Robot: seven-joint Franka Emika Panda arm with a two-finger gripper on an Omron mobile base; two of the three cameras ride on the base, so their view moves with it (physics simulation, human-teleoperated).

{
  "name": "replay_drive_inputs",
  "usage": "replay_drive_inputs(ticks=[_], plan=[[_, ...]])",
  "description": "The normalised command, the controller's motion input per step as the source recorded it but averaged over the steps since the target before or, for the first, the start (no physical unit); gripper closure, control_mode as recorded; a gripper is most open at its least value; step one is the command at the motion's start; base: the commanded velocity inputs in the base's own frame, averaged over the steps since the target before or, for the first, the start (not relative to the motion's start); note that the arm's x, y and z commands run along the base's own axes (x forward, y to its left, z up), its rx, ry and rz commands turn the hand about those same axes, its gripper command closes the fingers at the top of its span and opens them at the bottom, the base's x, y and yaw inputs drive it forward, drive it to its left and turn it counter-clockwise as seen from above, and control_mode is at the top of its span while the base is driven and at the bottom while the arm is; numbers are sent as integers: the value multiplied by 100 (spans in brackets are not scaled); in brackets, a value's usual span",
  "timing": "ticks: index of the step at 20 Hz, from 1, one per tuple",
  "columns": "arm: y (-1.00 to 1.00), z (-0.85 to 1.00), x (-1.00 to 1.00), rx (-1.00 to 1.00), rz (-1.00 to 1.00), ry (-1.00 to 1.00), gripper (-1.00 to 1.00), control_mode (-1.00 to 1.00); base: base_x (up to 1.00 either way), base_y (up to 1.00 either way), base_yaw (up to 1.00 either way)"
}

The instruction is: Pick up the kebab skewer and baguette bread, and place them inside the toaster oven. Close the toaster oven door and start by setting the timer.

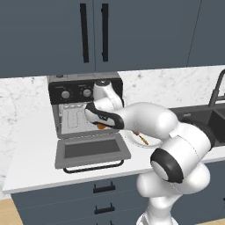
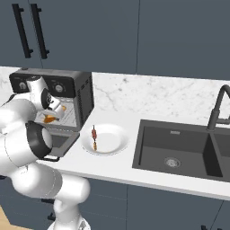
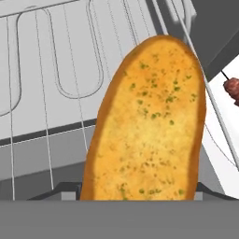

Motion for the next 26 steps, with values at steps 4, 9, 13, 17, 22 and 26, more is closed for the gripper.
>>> replay_drive_inputs(ticks=[4, 9, 13, 17, 22, 26], plan=[[0, -6, 24, 0, 0, 0, 100, -100, 0, 0, 0], [0, 0, 8, 0, 0, 0, -100, -100, 0, 0, 0], [0, 0, -4, 0, 0, 0, -100, -100, 0, 0, 0], [0, 0, -17, 0, -1, 0, -100, -100, 0, 0, 0], [-8, 8, -34, 0, -1, 0, -100, -100, 0, 0, 0], [-48, 39, -97, 0, 0, -4, -100, -100, 0, 0, 0]])
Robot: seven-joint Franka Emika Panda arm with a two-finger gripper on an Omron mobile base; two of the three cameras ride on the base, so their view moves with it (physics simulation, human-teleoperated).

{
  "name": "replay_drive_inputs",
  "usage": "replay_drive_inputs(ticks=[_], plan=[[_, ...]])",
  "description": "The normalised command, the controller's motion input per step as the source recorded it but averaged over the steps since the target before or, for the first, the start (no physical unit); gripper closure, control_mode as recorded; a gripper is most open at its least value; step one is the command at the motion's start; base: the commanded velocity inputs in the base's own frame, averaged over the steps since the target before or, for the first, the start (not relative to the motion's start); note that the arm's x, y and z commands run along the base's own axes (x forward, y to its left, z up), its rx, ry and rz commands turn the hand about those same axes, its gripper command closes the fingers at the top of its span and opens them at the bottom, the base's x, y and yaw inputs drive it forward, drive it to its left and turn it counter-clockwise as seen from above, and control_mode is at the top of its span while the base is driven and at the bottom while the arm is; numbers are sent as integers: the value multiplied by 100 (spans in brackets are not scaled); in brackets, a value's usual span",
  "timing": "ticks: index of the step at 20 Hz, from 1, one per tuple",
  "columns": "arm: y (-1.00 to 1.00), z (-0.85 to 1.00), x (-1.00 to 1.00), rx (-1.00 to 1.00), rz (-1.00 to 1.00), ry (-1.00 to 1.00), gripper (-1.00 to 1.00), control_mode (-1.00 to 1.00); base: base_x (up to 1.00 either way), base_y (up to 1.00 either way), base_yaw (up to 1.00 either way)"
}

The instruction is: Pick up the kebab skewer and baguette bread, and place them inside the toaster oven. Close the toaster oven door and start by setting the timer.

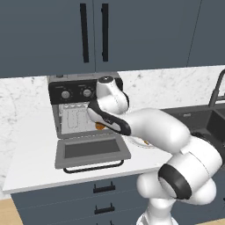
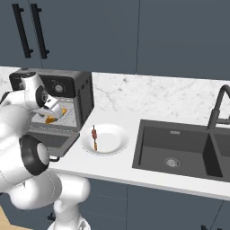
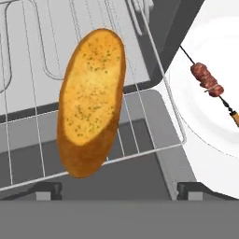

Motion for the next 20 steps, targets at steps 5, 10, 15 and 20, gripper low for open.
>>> replay_drive_inputs(ticks=[5, 10, 15, 20], plan=[[-100, 20, -80, 0, 1, -1, -100, -100, 0, 0, 0], [-100, 5, -20, 0, 13, 3, -100, -100, 0, 0, 0], [-100, 0, -2, 0, 12, 2, -100, -100, 0, 0, 0], [-83, -21, -1, 0, 3, 5, -100, -100, 0, 0, 0]])
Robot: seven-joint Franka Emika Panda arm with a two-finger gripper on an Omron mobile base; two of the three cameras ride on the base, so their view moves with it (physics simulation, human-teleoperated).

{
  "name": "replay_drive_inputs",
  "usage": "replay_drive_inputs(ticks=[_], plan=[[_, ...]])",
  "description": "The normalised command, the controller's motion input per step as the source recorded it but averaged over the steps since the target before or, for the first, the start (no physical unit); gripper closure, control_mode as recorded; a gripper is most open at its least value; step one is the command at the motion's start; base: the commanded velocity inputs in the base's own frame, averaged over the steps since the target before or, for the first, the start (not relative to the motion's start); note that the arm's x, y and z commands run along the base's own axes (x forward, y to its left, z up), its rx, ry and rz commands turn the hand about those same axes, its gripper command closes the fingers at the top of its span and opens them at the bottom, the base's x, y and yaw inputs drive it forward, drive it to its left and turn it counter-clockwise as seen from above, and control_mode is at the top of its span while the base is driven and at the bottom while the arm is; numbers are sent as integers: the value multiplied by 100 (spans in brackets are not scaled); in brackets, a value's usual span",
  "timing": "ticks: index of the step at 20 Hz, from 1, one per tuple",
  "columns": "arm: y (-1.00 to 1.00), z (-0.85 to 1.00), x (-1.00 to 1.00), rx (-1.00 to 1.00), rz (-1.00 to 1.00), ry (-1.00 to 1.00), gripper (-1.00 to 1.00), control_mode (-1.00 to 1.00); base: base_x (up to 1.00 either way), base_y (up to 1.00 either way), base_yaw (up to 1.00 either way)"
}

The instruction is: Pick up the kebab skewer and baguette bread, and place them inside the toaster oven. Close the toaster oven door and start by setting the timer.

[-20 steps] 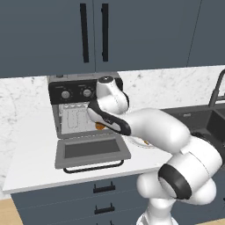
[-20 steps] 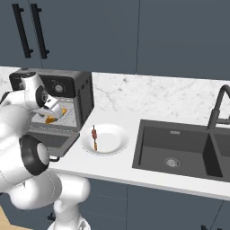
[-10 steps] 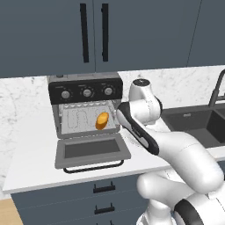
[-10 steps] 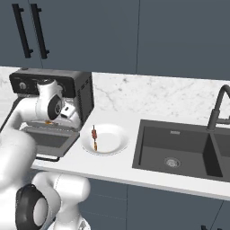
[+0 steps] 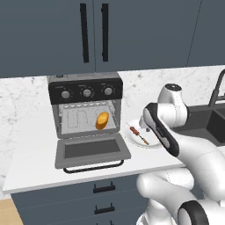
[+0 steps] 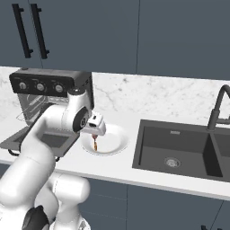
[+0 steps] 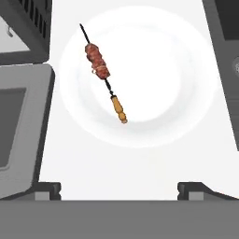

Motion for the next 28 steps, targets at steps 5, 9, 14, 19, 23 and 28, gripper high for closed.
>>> replay_drive_inputs(ticks=[5, 9, 14, 19, 23, 28], plan=[[-26, -57, 1, 1, 2, 14, -100, -100, 0, 0, 0], [-7, -57, 27, 0, 0, 9, -100, -100, 0, 0, 0], [-1, -23, 59, 1, 3, 8, -100, -100, 0, 0, 0], [1, -17, 37, 2, 12, 2, -100, -100, 0, 0, 0], [1, -32, 29, 1, 14, 0, -100, -100, 0, 0, 0], [0, -34, 33, 0, 16, 0, -100, -100, 0, 0, 0]])
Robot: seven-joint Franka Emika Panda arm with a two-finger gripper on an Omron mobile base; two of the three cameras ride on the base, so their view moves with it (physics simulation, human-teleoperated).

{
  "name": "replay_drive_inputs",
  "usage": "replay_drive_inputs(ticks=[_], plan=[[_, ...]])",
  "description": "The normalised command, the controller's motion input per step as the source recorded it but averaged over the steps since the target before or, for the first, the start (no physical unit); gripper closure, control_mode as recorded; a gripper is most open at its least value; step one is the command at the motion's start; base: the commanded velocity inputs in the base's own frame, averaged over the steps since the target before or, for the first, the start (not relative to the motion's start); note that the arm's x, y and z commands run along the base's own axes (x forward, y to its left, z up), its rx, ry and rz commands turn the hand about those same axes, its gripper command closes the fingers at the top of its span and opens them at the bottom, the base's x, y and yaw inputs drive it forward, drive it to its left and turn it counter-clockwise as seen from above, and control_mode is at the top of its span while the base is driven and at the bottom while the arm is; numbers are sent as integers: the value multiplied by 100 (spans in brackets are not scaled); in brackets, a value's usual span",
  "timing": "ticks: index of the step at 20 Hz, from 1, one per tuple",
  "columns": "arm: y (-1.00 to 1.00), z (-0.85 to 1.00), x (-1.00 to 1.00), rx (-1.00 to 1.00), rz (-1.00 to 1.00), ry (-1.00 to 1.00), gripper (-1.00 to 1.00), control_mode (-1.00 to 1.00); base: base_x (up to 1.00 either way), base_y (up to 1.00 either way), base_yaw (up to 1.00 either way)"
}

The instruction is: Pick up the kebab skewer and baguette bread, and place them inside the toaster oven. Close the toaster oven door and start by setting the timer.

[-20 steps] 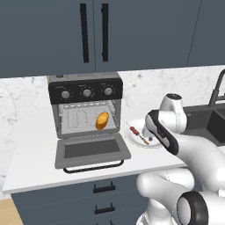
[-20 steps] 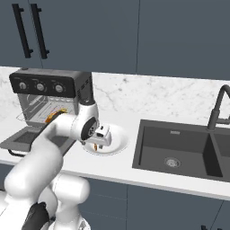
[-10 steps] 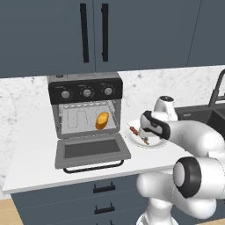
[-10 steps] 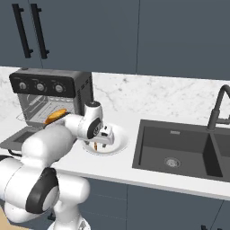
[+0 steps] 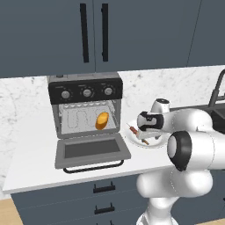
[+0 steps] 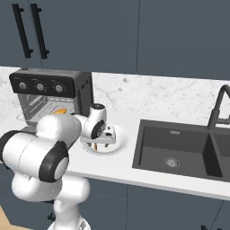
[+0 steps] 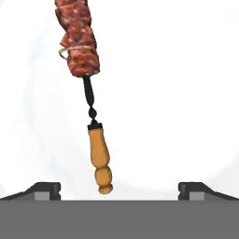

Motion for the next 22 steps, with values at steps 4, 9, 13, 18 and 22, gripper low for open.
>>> replay_drive_inputs(ticks=[4, 9, 13, 18, 22], plan=[[0, -16, 34, 0, 16, 0, -100, -100, 0, 0, 0], [3, -7, 11, 0, 13, 0, -100, -100, 0, 0, 0], [11, -15, 0, 0, 7, 0, -100, -100, 0, 0, 0], [13, -13, 0, 0, 6, 0, -100, -100, 0, 0, 0], [6, -9, 0, 0, 7, 0, -100, -100, 0, 0, 0]])
